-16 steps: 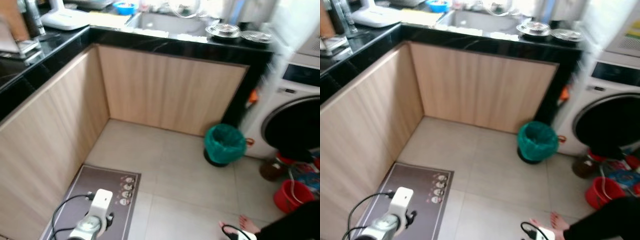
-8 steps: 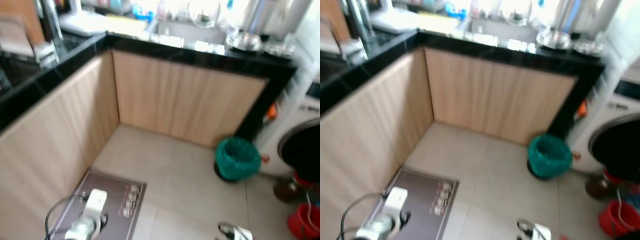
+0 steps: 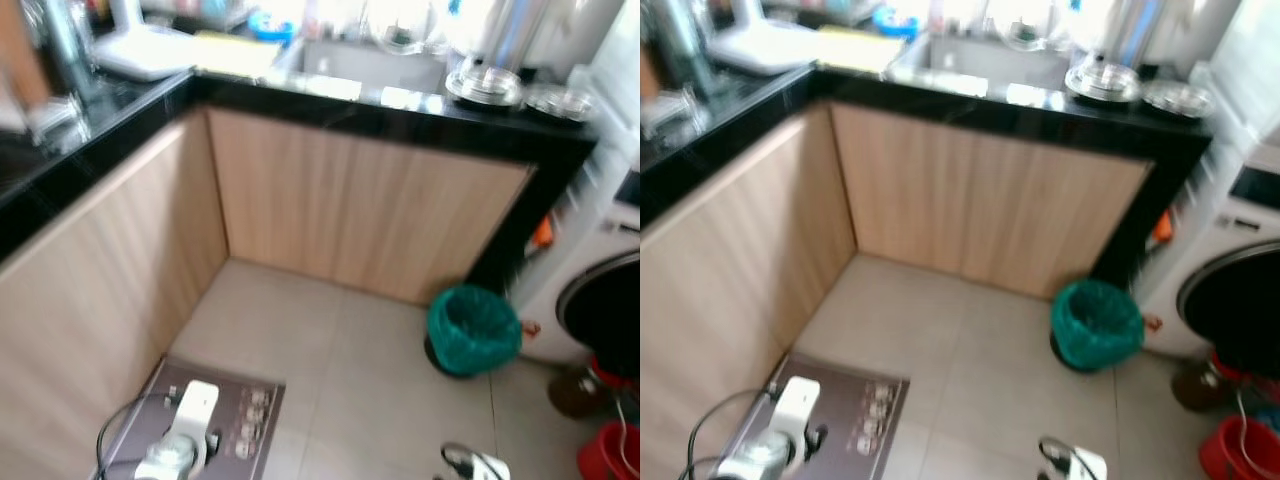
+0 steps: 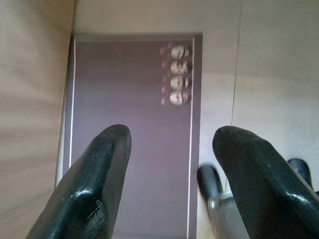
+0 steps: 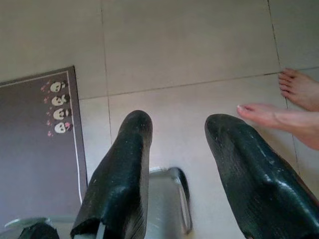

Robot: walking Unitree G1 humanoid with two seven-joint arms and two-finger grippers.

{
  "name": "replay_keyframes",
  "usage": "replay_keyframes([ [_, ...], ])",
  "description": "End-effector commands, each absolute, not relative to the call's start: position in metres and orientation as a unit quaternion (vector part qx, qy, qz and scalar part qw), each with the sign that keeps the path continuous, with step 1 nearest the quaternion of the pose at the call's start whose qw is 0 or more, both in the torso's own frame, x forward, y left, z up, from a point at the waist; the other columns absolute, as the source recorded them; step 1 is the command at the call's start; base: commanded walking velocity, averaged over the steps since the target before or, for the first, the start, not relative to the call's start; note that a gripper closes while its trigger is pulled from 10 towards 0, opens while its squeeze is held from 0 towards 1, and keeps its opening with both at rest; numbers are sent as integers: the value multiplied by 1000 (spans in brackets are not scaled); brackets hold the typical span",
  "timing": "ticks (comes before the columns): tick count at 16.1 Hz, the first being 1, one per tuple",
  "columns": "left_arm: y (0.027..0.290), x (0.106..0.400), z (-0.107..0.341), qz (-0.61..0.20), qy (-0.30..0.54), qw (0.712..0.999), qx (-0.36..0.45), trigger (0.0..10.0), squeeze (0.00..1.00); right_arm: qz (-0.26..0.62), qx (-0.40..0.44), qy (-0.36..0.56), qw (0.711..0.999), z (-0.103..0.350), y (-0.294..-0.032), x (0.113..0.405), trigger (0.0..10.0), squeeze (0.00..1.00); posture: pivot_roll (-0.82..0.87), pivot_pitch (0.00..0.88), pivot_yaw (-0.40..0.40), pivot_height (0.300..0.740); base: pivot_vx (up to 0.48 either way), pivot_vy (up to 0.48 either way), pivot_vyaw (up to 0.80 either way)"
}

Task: Kitchen organization

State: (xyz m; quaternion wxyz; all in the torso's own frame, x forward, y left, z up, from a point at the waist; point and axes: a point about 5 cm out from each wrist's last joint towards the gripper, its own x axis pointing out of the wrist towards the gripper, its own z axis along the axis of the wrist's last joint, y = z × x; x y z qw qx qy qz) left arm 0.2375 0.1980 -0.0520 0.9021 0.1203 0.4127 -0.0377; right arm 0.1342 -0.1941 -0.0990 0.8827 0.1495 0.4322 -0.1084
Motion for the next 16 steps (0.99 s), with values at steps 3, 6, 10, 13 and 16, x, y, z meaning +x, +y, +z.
replay_keyframes([
  [3, 188, 236, -54, -49, 418, 900, 112, 10000, 0, -127, 151, 433, 879, -99, -204, 129, 10000, 0, 19, 19, -60, 740, 326, 0, -279],
  [6, 189, 237, -54, -50, 418, 900, 114, 10000, 0, -128, 148, 432, 880, -99, -203, 130, 10000, 0, 23, 23, -55, 740, 326, 0, -383],
  [10, 191, 238, -53, -49, 417, 900, 116, 10000, 0, -128, 153, 431, 880, -99, -202, 132, 10000, 0, 32, 21, -50, 740, 325, 0, 0],
  [13, 191, 239, -52, -50, 417, 900, 116, 10000, 0, -128, 153, 430, 881, -99, -201, 133, 10000, 0, 34, 21, -51, 740, 326, 0, 0],
  [16, 191, 238, -53, -50, 418, 899, 117, 10000, 0, -128, 154, 428, 881, -98, -201, 133, 10000, 0, 32, 17, -53, 740, 330, 0, 0],
])
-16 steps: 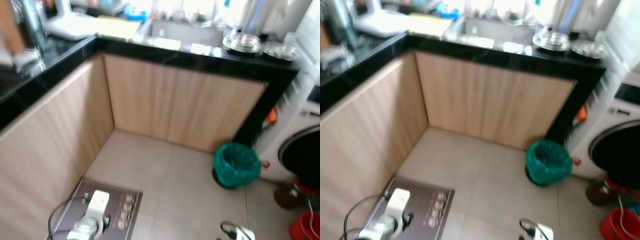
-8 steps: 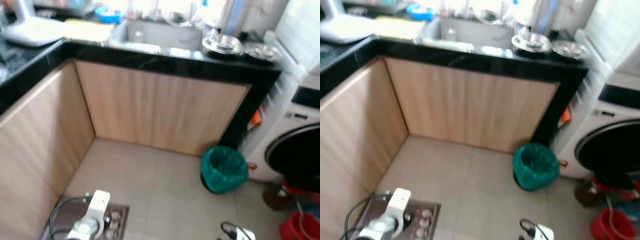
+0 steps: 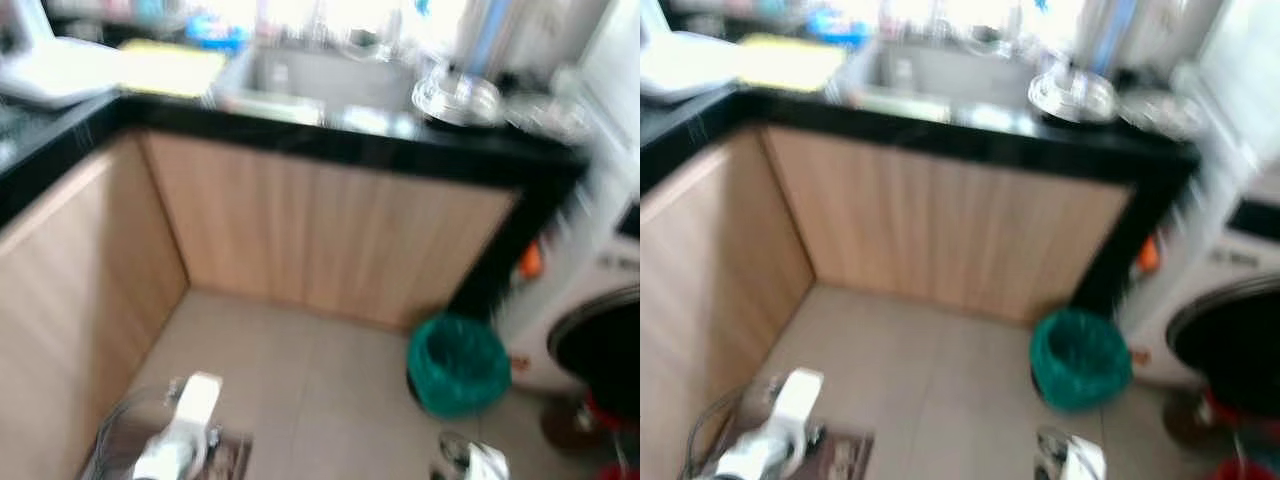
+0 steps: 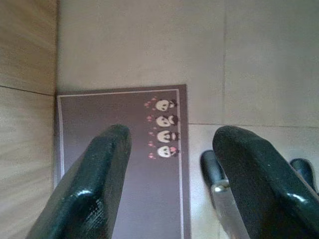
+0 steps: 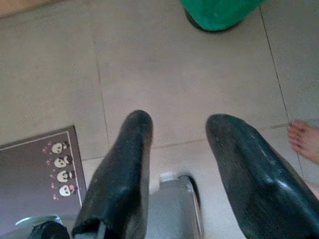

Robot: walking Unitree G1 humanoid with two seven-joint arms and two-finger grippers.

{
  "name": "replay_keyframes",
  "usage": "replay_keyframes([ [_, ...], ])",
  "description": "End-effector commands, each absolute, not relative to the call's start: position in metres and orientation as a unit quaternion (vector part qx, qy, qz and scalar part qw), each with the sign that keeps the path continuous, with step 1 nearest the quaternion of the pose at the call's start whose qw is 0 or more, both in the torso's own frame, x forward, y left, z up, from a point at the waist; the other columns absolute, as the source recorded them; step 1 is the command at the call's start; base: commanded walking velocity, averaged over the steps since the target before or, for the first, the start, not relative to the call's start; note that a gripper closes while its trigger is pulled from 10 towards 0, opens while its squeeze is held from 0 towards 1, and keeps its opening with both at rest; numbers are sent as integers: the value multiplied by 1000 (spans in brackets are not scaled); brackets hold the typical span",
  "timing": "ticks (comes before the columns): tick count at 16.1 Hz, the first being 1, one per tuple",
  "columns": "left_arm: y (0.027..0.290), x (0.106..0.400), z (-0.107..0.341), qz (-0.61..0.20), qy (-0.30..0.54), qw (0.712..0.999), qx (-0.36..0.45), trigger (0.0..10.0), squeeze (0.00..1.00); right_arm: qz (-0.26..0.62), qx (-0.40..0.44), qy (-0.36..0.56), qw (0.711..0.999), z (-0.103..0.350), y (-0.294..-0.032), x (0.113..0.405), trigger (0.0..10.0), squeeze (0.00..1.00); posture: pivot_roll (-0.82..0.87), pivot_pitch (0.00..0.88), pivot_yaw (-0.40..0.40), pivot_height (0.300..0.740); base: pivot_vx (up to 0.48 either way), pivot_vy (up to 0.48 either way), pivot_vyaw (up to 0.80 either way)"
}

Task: Kitchen organization

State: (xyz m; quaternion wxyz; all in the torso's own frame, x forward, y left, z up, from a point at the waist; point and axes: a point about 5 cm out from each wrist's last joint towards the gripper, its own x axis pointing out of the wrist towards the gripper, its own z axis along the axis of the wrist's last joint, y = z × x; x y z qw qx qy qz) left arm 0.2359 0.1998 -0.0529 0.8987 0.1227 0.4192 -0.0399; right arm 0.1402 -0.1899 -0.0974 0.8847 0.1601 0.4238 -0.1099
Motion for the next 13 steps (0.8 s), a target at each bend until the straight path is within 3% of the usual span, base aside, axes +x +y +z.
replay_keyframes([
  [1, 190, 238, -53, -51, 418, 899, 116, 10000, 0, -128, 154, 428, 881, -98, -202, 133, 10000, 0, 35, 16, -55, 740, 330, 0, 0],
  [13, 187, 236, -55, -53, 419, 900, 113, 10000, 0, -124, 148, 434, 880, -99, -204, 128, 10000, 0, 33, 0, -67, 740, 330, 0, 0],
])
